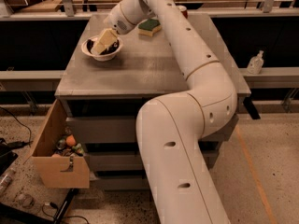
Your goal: Place rxbar chocolate into paper bowl
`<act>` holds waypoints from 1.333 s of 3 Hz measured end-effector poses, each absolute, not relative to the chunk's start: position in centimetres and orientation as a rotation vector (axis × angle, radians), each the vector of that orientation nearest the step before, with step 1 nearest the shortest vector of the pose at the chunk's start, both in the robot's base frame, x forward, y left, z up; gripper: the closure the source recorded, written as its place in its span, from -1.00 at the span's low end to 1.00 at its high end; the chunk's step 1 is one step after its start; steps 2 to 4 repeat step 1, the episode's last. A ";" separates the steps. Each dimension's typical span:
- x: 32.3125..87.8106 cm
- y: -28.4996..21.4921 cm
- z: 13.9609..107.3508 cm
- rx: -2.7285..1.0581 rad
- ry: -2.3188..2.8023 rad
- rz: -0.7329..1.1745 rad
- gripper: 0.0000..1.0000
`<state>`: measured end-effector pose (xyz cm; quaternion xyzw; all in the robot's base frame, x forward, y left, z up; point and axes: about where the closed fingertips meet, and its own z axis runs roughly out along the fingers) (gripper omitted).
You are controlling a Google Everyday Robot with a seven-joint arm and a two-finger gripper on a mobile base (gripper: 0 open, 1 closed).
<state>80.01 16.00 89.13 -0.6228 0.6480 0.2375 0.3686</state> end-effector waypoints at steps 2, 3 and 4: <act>80.0 16.0 89.1 -1.599 1.664 0.610 -1.00; 80.0 16.0 89.1 -1.599 1.664 0.610 -1.00; 80.0 16.0 89.1 -1.599 1.664 0.610 -1.00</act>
Offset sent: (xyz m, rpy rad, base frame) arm 0.0000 0.0000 0.0000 0.0000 0.0000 0.0000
